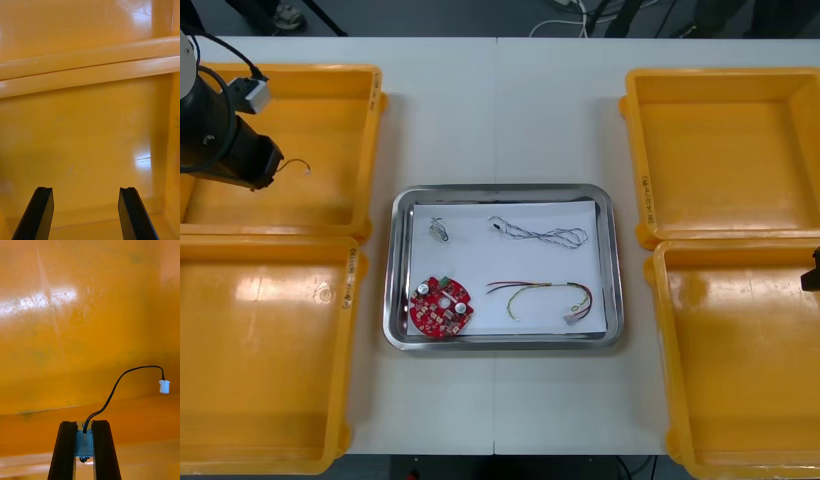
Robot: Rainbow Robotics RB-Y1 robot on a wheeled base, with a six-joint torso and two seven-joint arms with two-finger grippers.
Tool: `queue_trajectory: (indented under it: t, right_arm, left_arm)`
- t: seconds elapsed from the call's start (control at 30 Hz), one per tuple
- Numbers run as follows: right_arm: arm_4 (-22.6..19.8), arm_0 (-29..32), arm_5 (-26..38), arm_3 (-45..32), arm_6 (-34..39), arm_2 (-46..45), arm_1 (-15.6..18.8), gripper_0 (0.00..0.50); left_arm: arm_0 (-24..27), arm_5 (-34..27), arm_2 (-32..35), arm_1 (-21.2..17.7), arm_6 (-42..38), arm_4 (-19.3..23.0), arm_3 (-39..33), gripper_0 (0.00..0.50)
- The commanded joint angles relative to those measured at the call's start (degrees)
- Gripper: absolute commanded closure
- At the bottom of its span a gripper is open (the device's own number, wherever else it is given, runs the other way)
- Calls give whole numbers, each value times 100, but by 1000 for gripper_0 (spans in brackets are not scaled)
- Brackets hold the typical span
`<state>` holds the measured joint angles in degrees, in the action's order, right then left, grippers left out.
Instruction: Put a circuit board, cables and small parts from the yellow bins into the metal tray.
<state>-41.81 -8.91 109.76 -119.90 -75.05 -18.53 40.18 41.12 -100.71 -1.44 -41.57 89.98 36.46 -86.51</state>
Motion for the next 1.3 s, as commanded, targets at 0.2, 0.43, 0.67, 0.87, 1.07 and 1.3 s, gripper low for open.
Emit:
queue_trajectory:
  t: [0.2,0.43,0.67,0.87,1.07,1.3]
  right_arm:
    - [-64,-226,24,-16,-71,87,-19,0]
    - [-90,-243,-210,-16,-177,157,-19,0]
    - [-81,-270,-324,-16,-326,245,-19,0]
    - [-108,-270,-298,-16,-502,245,-19,0]
    - [-81,-270,-254,-16,-625,245,-19,0]
    - [-64,-270,-236,-16,-678,227,-19,0]
  left_arm:
    - [107,-792,329,439,-596,-403,-938,500]
    - [300,-929,302,896,-833,-605,-1272,500]
    - [537,-929,-234,1151,-1519,-614,-1395,500]
    - [722,-929,-743,1344,-2072,-561,-1395,500]
    - [898,-915,-1376,1511,-2609,-517,-1368,499]
    - [994,-616,-1886,1678,-3197,-377,-1360,500]
